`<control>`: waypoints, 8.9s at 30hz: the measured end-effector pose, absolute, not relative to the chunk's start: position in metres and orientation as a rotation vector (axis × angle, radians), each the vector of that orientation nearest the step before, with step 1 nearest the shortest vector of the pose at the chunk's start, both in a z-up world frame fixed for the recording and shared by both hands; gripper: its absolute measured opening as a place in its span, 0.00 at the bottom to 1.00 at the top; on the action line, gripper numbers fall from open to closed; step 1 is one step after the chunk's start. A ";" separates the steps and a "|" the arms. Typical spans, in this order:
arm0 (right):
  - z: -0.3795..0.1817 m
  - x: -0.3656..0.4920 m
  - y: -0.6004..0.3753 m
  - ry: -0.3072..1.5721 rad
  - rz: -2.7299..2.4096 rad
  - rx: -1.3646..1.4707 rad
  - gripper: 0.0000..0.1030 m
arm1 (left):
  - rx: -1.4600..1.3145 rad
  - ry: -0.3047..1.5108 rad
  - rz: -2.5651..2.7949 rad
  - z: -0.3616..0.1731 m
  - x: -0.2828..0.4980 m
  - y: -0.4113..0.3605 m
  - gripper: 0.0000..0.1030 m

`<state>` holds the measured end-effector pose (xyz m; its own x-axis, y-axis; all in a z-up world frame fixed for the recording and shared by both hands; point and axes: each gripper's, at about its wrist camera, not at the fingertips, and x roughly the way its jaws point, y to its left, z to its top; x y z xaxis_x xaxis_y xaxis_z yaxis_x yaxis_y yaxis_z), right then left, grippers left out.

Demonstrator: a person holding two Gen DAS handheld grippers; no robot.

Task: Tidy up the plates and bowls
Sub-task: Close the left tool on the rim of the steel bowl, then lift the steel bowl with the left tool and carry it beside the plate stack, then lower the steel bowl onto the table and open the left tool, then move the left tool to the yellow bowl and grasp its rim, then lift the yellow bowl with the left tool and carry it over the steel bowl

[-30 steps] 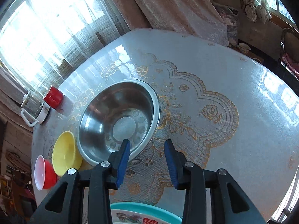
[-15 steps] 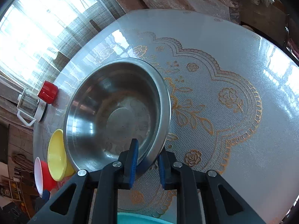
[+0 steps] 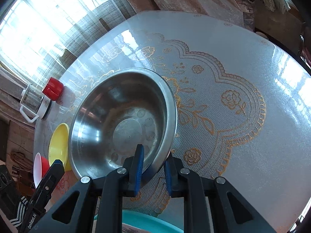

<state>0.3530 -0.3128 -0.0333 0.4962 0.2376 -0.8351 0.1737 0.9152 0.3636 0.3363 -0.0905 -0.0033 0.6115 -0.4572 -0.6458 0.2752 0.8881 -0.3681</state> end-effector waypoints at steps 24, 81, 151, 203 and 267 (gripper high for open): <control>-0.024 0.343 -0.295 1.015 0.066 0.369 0.20 | -0.276 0.904 -0.495 -0.018 0.351 -0.104 0.27; -0.012 0.132 -0.144 0.808 0.396 0.249 0.23 | -0.361 0.587 -0.301 -0.004 0.100 0.059 0.34; 0.013 0.148 -0.170 0.799 0.381 0.257 0.32 | -0.299 0.601 -0.132 0.046 0.112 0.061 0.83; -0.041 0.389 -0.186 1.218 0.238 0.411 0.12 | -0.199 1.134 -0.159 -0.001 0.346 -0.051 0.36; 0.013 0.187 -0.124 0.932 0.468 0.392 0.12 | -0.243 0.911 -0.068 0.018 0.122 0.014 0.16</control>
